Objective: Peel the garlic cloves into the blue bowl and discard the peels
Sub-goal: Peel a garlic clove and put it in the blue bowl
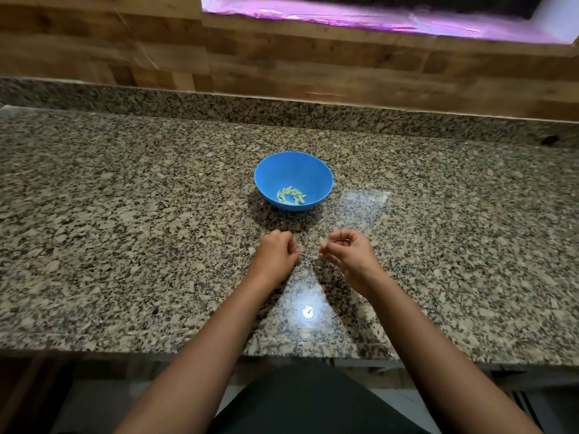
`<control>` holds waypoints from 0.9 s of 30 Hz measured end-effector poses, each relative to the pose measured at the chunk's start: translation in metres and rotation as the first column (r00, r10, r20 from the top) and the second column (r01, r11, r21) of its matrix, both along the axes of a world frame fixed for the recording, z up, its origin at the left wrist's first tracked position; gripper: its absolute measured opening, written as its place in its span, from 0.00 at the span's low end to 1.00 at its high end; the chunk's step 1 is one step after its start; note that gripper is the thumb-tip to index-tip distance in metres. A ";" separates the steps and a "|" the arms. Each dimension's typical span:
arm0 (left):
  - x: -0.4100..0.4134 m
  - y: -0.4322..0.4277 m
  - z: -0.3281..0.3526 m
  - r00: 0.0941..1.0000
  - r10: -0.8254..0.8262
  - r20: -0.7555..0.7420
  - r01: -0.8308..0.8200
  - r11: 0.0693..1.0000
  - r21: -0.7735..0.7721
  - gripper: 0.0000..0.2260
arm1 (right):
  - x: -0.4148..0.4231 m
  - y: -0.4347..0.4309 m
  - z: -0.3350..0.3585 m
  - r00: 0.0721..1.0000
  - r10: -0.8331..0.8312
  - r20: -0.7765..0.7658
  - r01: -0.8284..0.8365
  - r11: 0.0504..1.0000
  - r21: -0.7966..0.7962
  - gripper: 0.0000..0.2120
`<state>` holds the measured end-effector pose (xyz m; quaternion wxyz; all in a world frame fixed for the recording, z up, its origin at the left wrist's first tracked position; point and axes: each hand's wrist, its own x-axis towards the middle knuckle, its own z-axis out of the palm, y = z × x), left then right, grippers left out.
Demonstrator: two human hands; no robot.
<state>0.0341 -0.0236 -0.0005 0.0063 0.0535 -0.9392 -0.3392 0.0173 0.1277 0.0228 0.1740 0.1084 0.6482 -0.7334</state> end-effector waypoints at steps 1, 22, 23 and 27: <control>0.000 0.000 -0.002 1.000 -0.003 -0.006 0.003 1.000 -0.015 0.12 | 0.000 0.000 -0.001 1.000 0.002 -0.001 -0.002 1.000 0.008 0.09; -0.003 0.004 0.015 0.976 -0.066 0.208 -0.155 0.461 0.874 0.04 | 0.004 -0.006 0.005 0.959 0.134 -0.249 -0.051 0.948 0.314 0.13; -0.003 0.004 0.015 0.976 -0.066 0.209 -0.157 0.457 0.876 0.04 | 0.004 -0.006 0.005 0.959 0.133 -0.252 -0.046 0.945 0.325 0.13; -0.002 0.006 0.015 0.970 -0.068 0.234 -0.184 0.427 0.885 0.05 | 0.004 -0.007 0.003 0.964 0.109 -0.243 -0.023 0.943 0.331 0.13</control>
